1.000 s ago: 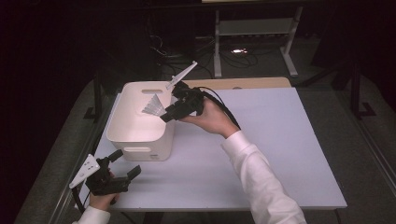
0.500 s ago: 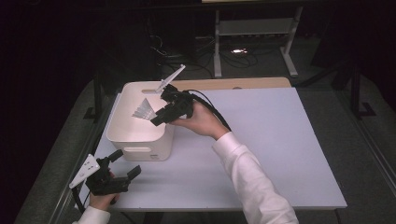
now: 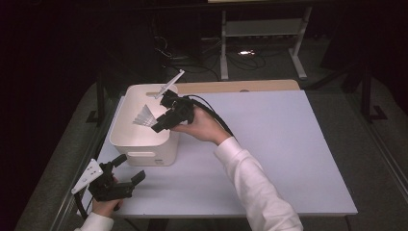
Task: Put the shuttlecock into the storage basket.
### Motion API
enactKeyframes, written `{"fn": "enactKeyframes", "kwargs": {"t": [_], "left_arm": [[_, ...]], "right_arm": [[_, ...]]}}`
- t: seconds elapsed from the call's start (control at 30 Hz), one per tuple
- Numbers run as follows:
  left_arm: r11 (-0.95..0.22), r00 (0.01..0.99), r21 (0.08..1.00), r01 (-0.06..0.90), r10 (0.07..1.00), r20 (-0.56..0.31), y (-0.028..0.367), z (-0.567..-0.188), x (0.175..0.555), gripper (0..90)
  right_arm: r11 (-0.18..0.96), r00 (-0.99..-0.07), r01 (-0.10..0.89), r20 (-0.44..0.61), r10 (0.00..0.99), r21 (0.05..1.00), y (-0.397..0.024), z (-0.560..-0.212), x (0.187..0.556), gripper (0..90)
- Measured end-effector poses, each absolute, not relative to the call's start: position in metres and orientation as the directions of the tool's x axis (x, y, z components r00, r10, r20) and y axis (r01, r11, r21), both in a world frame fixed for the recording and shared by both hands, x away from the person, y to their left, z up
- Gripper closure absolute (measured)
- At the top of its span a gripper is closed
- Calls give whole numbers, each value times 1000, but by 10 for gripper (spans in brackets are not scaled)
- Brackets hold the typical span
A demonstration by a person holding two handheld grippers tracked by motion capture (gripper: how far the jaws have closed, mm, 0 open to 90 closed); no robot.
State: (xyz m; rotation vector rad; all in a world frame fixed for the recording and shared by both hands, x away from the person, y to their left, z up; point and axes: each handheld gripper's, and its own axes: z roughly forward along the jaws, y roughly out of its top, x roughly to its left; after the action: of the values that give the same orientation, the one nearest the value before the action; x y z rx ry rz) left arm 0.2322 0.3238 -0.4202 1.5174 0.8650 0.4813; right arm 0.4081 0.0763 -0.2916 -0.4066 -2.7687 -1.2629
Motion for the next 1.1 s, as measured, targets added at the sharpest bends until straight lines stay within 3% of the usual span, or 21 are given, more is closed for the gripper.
{"fn": "enactKeyframes", "kwargs": {"t": [0.27, 0.3, 0.33, 0.57, 0.83, 1.1], "left_arm": [[44, 631, 970, 239, 752, -190, 324, -420, 232, 0], [40, 632, 970, 240, 752, -187, 324, -420, 232, 0], [41, 631, 970, 241, 752, -188, 323, -419, 232, 0], [40, 633, 969, 242, 751, -189, 323, -420, 233, 0], [38, 636, 970, 241, 748, -187, 323, -421, 234, 0], [24, 636, 968, 249, 750, -182, 323, -421, 233, 0]], "right_arm": [[627, -957, 285, 185, 222, 725, 79, -293, 411, 619], [623, -958, 283, 176, 229, 729, 78, -293, 412, 488], [617, -953, 298, 190, 236, 728, 79, -294, 413, 438], [607, -953, 296, 187, 238, 738, 76, -294, 416, 271], [580, -956, 274, 150, 252, 767, 69, -285, 412, 3], [577, -958, 235, 87, 273, 782, 58, -285, 411, 0]]}}
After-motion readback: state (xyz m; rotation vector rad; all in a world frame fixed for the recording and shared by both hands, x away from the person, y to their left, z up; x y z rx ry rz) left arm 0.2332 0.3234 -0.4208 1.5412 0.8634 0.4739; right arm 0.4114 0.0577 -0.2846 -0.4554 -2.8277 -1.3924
